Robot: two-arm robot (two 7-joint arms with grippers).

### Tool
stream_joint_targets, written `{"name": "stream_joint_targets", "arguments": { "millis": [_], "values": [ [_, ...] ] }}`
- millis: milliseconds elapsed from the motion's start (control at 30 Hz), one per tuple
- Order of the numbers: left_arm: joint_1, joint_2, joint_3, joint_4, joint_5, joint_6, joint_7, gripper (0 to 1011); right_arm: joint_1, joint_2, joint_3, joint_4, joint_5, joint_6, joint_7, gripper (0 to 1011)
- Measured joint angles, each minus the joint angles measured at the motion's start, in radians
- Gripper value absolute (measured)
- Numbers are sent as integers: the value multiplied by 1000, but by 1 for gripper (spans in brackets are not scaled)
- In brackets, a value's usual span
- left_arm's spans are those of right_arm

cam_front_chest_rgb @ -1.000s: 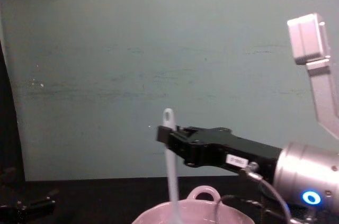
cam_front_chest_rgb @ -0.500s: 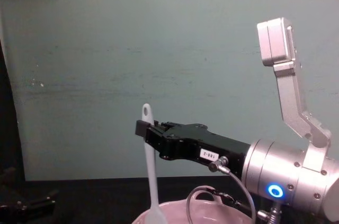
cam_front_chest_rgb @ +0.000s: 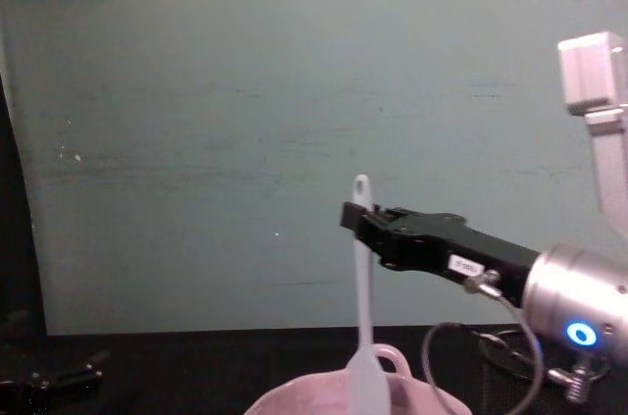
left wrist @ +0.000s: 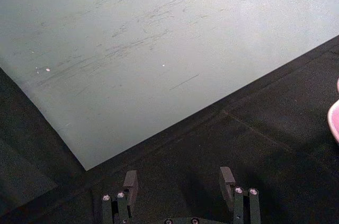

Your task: Use the one hand to pick up the spoon and stir the clear water in the bowl.

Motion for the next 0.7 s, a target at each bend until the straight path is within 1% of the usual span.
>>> {"name": "stream_joint_targets", "arguments": {
  "millis": [33, 200, 300, 533, 633, 667, 700],
  "values": [
    [0, 0, 0, 0, 0, 0, 0, 1011, -11, 9, 9, -14, 0, 1, -6, 116],
    [0, 0, 0, 0, 0, 0, 0, 1011, -43, 30, 31, -54, 1, 8, -18, 116],
    [0, 0, 0, 0, 0, 0, 0, 1011, -57, 35, 34, -72, 0, 13, -21, 114],
    [0, 0, 0, 0, 0, 0, 0, 1011, -83, 38, 27, -103, -7, 24, -22, 116],
    [0, 0, 0, 0, 0, 0, 0, 1011, -96, 30, 11, -123, -10, 29, -17, 116],
    [0, 0, 0, 0, 0, 0, 0, 1011, -96, 30, 11, -123, -10, 29, -17, 116],
    [0, 0, 0, 0, 0, 0, 0, 1011, -99, 26, 1, -129, -12, 31, -13, 116]
  ]
}}
